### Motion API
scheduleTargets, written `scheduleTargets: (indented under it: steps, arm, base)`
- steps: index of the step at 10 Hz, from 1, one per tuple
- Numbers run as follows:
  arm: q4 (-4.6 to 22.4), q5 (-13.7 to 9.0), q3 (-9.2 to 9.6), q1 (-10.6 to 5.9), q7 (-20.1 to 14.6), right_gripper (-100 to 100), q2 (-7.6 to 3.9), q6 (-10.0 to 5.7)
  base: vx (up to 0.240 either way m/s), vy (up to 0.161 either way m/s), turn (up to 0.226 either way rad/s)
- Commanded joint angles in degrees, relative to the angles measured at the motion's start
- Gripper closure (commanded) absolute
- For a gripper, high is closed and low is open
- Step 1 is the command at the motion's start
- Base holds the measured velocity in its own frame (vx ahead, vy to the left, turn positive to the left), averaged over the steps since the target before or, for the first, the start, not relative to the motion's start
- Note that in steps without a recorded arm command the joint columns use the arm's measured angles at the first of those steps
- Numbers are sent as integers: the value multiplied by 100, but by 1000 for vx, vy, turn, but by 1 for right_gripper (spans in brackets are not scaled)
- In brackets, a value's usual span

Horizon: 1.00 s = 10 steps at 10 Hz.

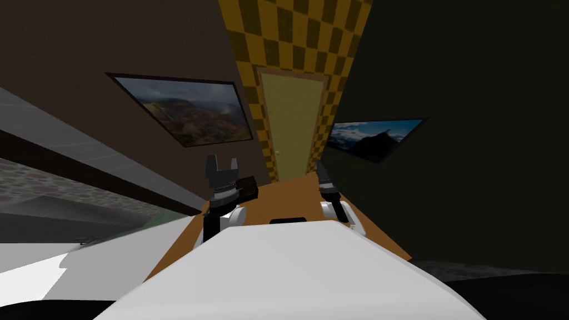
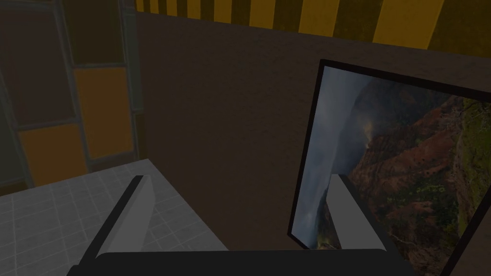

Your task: Pull the door open

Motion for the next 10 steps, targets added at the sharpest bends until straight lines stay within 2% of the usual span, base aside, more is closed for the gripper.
scheduleTargets:
  steps: [1, 5, 6, 9, 10]
  arm:
    - [240, 140, 15, -117, 159, -100, -41, -12]
    - [652, 406, 57, -334, 428, -100, -101, -22]
    - [867, 546, 79, -446, 568, -100, -127, -27]
    - [1192, 757, 112, -617, 781, -100, -163, -35]
    - [1413, 900, 135, -734, 925, -100, -184, -40]
  base:
    - [173, 78, -81]
    - [96, 53, -48]
    - [102, 46, -93]
    - [127, 69, -54]
    - [125, 82, -76]
